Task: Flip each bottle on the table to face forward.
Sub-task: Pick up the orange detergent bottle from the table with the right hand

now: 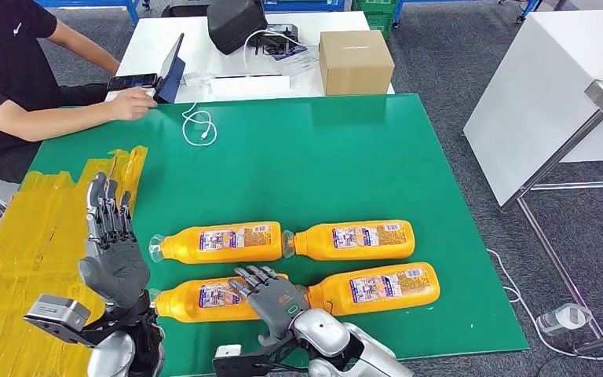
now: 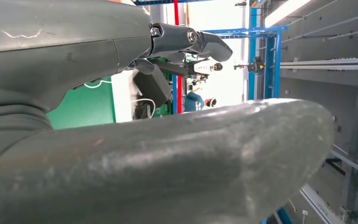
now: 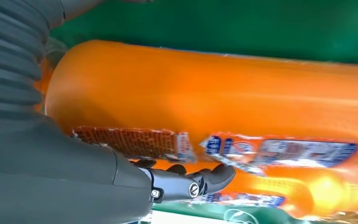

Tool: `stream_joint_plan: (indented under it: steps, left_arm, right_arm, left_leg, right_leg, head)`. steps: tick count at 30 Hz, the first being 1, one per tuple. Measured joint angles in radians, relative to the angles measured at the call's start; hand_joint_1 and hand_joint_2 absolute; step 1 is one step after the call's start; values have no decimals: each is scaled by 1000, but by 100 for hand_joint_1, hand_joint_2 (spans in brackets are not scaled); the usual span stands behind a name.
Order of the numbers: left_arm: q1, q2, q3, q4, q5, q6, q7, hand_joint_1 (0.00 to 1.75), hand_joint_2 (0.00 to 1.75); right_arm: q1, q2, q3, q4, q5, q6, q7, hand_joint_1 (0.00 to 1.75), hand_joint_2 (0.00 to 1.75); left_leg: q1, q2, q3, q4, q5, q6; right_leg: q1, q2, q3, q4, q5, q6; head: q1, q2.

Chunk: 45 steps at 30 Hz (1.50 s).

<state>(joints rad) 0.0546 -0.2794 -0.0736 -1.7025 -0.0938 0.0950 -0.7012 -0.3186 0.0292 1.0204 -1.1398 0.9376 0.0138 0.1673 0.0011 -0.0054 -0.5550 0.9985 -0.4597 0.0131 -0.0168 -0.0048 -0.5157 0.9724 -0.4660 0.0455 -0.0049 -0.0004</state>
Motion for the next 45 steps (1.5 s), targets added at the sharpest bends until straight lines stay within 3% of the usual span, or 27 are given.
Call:
stream_joint_plan:
  steps: [2, 6, 13, 21, 30, 36, 41, 45]
  left_arm:
    - [0, -1, 2, 0, 0, 0, 0, 0, 0]
    - [0, -1, 5, 1, 5, -7, 0, 0, 0]
    - [-21, -1, 2, 28, 38, 3, 1, 0, 0]
    - [-17, -27, 57, -26, 129, 311, 0, 0, 0]
    - [-9, -36, 142, -59, 150, 373, 0, 0, 0]
    - [-7, -38, 197, -58, 164, 479, 0, 0, 0]
    - [-4, -35, 245, -49, 191, 475, 0, 0, 0]
    - [1, -33, 259, -43, 250, 394, 54, 0, 175]
  right_arm:
    - [-7, 1, 2, 13, 1, 3, 2, 1, 175]
    - [-31, 4, 12, 44, -13, 47, 2, 174, 175]
    - [-144, 3, 64, 149, -195, 182, -110, 175, 175]
    - [-196, -4, 133, 198, -290, 172, -81, 175, 175]
    - [-206, -5, 150, 219, -314, 150, -72, 175, 175]
    - [-148, 4, 105, 209, -440, 8, -93, 175, 175]
    - [-47, 8, 17, 133, -504, -82, -147, 175, 175]
    - [70, 8, -76, -11, -539, -130, -239, 175, 175]
  left_leg:
    - [0, 0, 1, 0, 0, 0]
    - [0, 1, 3, 0, 0, 0]
    - [0, 6, 14, 0, -1, 0]
    - [1, 6, 16, -1, -1, 0]
    - [1, 5, 20, -1, -2, 0]
    - [1, 5, 19, -1, -1, 0]
    - [1, 5, 15, -1, -1, 0]
    - [1, 2, 9, -1, -1, 0]
  right_leg:
    - [0, 0, 0, 0, 0, 0]
    - [0, 1, 2, 0, 0, 0]
    - [0, 5, 7, -1, 0, 0]
    - [1, 5, 12, -1, 0, 0]
    - [1, 5, 6, -1, 0, -1]
    - [1, 5, 11, -1, 0, -1]
    - [1, 5, 12, -1, 0, 0]
    - [1, 3, 7, 0, 0, 0]
  head:
    - [0, 0]
    - [0, 0]
    - [0, 0]
    - [0, 0]
    - [0, 0]
    - [0, 0]
    - [0, 0]
    - [0, 0]
